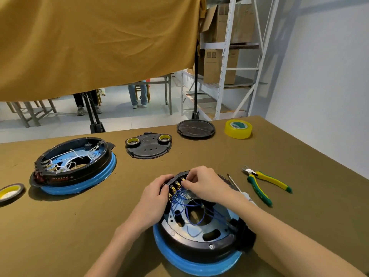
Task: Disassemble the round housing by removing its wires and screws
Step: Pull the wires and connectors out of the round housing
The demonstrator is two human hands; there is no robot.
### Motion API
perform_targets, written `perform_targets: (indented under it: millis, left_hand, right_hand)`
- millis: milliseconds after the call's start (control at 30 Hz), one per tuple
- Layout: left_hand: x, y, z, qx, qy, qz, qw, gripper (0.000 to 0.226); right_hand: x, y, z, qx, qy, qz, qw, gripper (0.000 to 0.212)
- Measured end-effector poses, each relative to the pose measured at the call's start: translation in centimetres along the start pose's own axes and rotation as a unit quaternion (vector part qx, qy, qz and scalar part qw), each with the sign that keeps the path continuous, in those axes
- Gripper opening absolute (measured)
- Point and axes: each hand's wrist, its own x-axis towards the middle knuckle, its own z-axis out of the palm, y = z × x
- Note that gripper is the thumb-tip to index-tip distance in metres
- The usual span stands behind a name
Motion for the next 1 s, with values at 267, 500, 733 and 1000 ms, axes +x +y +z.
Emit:
perform_targets:
  millis: [267, 500, 733, 1000]
  left_hand:
    - [0.9, 0.0, 0.6, -0.038, -0.005, -0.004, 0.999, 0.043]
    - [0.2, -0.7, 1.1, -0.173, -0.013, -0.038, 0.984, 0.042]
    - [0.3, -0.9, 1.2, -0.163, -0.005, -0.045, 0.986, 0.042]
    - [0.3, -0.4, 1.2, -0.168, -0.001, -0.043, 0.985, 0.044]
  right_hand:
    - [1.2, 0.1, 0.4, -0.021, 0.055, -0.018, 0.998, 0.016]
    - [0.5, 0.8, 0.9, 0.058, 0.074, -0.02, 0.995, 0.015]
    - [0.0, 0.9, 1.3, 0.103, 0.083, 0.006, 0.991, 0.016]
    - [0.1, 0.5, 1.4, 0.056, 0.035, 0.028, 0.997, 0.023]
